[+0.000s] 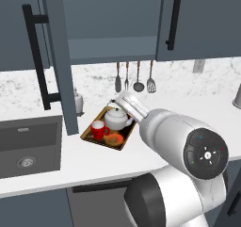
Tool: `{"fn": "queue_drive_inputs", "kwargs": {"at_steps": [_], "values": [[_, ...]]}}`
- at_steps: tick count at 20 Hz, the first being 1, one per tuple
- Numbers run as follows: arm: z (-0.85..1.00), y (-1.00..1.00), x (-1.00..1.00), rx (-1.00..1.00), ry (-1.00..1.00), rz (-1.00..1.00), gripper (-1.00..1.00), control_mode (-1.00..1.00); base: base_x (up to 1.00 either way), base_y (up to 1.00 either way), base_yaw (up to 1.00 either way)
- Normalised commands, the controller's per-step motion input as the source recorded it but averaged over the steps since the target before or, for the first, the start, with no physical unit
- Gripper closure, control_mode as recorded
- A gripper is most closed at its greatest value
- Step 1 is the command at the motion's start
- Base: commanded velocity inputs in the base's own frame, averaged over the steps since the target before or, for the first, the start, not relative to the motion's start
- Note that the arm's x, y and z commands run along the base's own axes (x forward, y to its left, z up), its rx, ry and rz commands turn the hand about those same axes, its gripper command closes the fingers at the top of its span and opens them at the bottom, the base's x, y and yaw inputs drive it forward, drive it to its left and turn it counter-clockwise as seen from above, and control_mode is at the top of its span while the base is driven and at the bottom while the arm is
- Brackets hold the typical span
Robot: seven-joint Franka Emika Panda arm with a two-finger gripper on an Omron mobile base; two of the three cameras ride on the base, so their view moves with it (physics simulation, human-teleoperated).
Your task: Pick the kettle from the counter and place it on the tray. Then pick the mug from the cabinet and place it on the tray. Then close the cabinet doors.
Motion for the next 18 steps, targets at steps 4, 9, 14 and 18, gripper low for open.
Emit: {"fn": "queue_drive_inputs", "kwargs": {"at_steps": [4, 9, 14, 18], "values": [[-0.09, 0.64, -0.01, 0.00, -0.10, 0.00, 1.00, -1.00, 0.00, 0.00, 0.00], [0.00, 0.59, -0.13, 0.00, -0.17, 0.00, 1.00, -1.00, 0.00, 0.00, 0.00], [-0.05, 0.58, -0.11, 0.00, -0.10, -0.03, 1.00, -1.00, 0.00, 0.00, 0.00], [-0.09, 0.64, 0.00, 0.00, 0.00, -0.06, 1.00, -1.00, 0.00, 0.00, 0.00]]}}
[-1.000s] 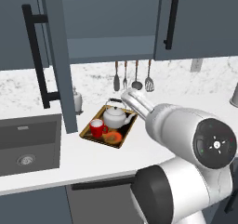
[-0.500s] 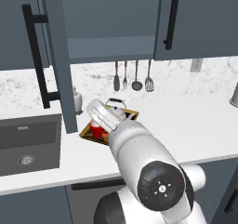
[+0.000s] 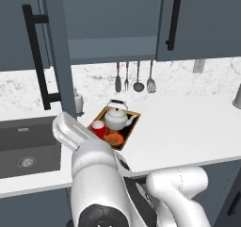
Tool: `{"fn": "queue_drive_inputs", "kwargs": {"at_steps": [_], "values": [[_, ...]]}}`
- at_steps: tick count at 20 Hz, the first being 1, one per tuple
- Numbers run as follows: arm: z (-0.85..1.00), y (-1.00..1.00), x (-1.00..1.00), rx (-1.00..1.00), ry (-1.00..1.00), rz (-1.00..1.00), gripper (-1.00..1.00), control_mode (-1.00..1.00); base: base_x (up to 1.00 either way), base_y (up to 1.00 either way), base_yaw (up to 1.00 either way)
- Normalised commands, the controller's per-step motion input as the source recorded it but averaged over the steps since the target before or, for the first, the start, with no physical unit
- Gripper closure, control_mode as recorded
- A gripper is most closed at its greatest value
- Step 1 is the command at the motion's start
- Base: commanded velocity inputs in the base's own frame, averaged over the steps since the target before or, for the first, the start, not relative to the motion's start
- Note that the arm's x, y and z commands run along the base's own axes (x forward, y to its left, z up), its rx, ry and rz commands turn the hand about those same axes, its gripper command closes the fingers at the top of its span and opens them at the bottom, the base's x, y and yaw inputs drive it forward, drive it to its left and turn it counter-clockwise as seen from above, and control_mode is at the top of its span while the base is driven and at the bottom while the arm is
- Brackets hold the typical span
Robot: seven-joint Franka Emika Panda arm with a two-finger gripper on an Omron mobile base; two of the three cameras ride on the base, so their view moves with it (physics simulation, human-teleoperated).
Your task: Pick the kettle from the counter and place it on the tray. Then pick the mug from the cabinet and place it on the tray. Then close the cabinet doors.
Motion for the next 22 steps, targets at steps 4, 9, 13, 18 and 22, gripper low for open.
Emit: {"fn": "queue_drive_inputs", "kwargs": {"at_steps": [4, 9, 13, 18, 22], "values": [[-0.07, 0.65, 0.00, 0.00, 0.00, -0.10, 1.00, -1.00, 0.00, 0.00, 0.00], [-0.02, 0.65, 0.00, 0.00, 0.00, -0.13, 1.00, -1.00, 0.00, 0.00, 0.00], [0.00, 0.62, 0.05, 0.00, 0.00, -0.15, 1.00, -1.00, 0.00, 0.00, 0.00], [-0.02, 0.64, 0.41, 0.00, 0.00, -0.17, 1.00, -1.00, 0.00, 0.00, 0.00], [-0.05, 0.55, 0.91, 0.00, 0.00, -0.21, 1.00, -1.00, 0.00, 0.00, 0.00]]}}
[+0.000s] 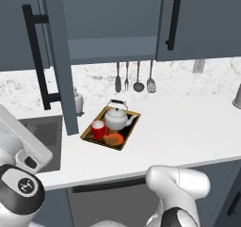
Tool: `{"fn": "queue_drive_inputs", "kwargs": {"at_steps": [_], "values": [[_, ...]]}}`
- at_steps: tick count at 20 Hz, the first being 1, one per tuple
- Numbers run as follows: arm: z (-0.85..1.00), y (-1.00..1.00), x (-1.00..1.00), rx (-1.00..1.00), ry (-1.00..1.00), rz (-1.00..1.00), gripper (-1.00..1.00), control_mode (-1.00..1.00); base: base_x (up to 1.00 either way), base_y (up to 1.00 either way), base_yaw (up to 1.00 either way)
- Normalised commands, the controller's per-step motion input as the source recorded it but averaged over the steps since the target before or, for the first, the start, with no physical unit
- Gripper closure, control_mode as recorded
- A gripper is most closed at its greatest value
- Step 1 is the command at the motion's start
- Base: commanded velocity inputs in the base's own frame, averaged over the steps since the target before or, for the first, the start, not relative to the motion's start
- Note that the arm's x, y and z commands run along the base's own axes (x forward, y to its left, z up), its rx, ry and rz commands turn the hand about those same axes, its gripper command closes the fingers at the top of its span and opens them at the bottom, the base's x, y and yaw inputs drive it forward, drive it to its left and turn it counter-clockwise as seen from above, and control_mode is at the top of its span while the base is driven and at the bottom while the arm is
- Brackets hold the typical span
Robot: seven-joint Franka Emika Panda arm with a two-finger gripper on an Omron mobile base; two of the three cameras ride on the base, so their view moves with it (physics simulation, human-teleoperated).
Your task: Pick the kettle from the counter and place it on the tray. Then pick the mug from the cabinet and place it on the tray. Then close the cabinet doors.
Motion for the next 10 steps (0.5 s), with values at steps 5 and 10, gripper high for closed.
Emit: {"fn": "queue_drive_inputs", "kwargs": {"at_steps": [5, 10], "values": [[-0.16, 0.59, 0.93, 0.00, 0.00, -0.18, 1.00, -1.00, 0.00, 0.00, 0.00], [-0.17, 0.66, 0.51, 0.00, -0.01, -0.09, 1.00, -1.00, 0.00, 0.00, 0.00]]}}
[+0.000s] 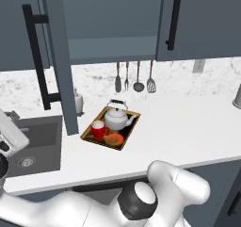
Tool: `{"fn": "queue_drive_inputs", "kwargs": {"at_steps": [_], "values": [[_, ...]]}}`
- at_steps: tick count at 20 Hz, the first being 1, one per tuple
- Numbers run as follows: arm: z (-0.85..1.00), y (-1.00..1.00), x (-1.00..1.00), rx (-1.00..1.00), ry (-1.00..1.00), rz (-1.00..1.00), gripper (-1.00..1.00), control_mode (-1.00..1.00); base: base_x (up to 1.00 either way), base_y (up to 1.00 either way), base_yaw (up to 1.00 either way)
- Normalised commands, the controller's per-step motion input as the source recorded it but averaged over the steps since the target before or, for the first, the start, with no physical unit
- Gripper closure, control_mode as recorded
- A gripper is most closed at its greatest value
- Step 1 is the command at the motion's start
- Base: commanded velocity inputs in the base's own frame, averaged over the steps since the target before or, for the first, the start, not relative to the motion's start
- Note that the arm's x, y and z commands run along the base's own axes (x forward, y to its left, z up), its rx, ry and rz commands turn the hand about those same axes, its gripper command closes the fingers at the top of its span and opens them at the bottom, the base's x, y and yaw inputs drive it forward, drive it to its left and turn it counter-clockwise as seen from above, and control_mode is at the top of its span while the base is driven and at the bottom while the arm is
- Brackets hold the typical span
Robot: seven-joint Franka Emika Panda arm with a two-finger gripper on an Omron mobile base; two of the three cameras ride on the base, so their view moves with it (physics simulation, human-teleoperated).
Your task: Pick the kettle from the counter and place it on the tray. Then pick the mug from the cabinet and place it on the tray. Then close the cabinet doors.
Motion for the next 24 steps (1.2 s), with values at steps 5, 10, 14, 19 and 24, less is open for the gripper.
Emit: {"fn": "queue_drive_inputs", "kwargs": {"at_steps": [5, 10, 14, 19, 24], "values": [[0.00, 0.16, 0.38, 0.00, 0.00, -0.04, 1.00, -1.00, 0.00, 0.00, 0.00], [-0.01, -0.30, 0.10, 0.00, -0.04, -0.01, 1.00, -1.00, 0.00, 0.00, 0.00], [0.03, -0.87, 0.23, 0.00, -0.30, -0.13, 1.00, -1.00, 0.00, 0.00, 0.00], [0.11, -1.00, 0.41, 0.00, -0.23, -0.18, 1.00, -1.00, 0.00, 0.00, 0.00], [0.07, -1.00, 0.04, 0.01, -0.25, -0.21, 1.00, -1.00, 0.00, 0.00, 0.00]]}}
